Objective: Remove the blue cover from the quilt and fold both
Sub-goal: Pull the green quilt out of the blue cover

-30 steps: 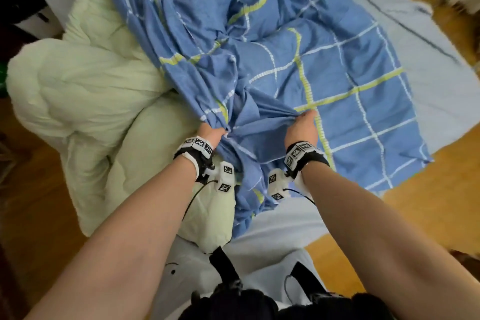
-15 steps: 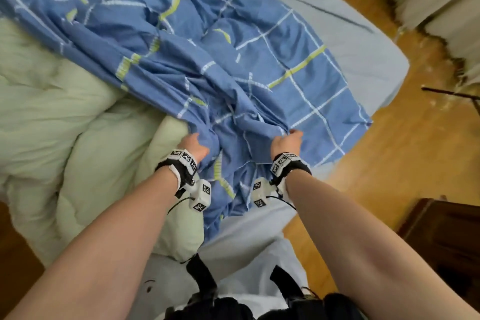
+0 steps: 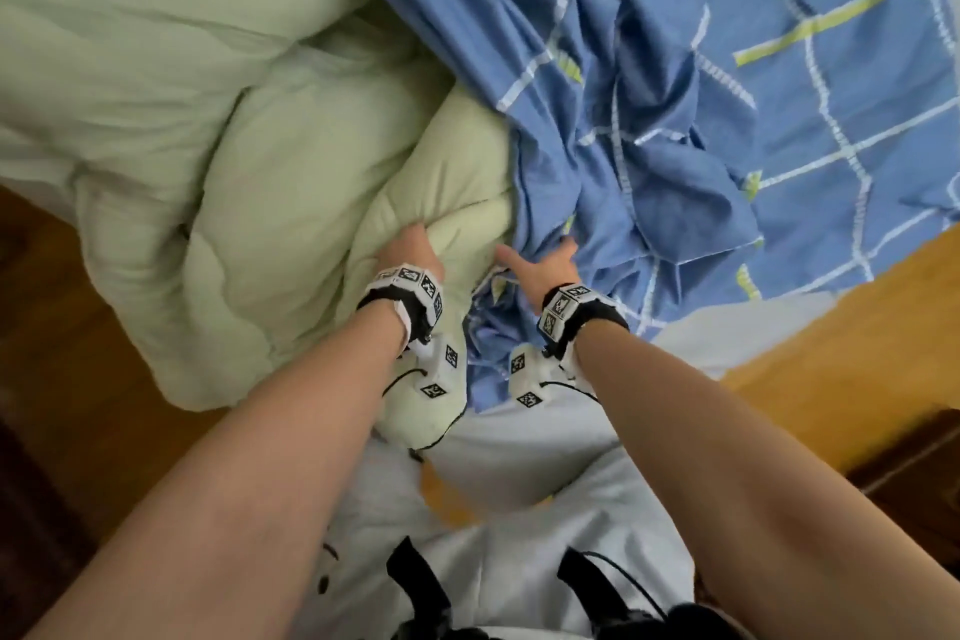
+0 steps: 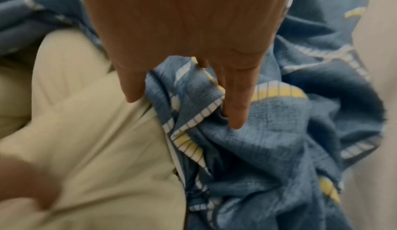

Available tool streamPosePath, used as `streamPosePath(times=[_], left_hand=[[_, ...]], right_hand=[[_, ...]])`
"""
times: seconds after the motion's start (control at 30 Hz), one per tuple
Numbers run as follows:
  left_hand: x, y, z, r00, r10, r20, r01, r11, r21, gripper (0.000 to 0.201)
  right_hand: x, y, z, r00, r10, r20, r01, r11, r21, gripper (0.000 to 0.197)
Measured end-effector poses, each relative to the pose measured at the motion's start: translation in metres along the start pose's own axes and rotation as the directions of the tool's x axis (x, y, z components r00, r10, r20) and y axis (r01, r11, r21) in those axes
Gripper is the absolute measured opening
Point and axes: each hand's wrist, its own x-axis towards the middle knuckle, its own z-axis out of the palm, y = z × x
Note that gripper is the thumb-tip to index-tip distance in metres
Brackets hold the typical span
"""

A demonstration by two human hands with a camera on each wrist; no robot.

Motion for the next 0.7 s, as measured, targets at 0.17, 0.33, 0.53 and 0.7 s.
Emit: streamPosePath(times=[0.17,0.33,0.53,0.7], left_hand=[[-0.033,-0.053,-0.089,0.999,0.041,-0.022,-0.041,0.999,0.012,0.028],[-0.088,-0.114,-0.158,0.979,-0.059,-0.194,0.061,0.998,0.006,0.037],[-0.121,-0.167,-0.199,0.895,-0.221,-0.388,0.272,0.959,0.081,0.037],[-0.116,-0.13,-0.153,0.855,-0.127,-0.502,0.25,0.95,0.185,0.064]], right_hand=[[-0.04,-0.053,0.04,0.993,-0.114,0.011,0.114,0.961,-0.251,0.042],[-0.093,-0.086,0.035,0.98,-0.196,0.038,0.195,0.899,-0.392,0.039],[-0.124,-0.068,-0.045,0.951,-0.204,-0.231,0.154,0.964,-0.218,0.045],[-0.114,-0.056,-0.053,0.927,-0.316,-0.203,0.316,0.948,-0.036,0.031]])
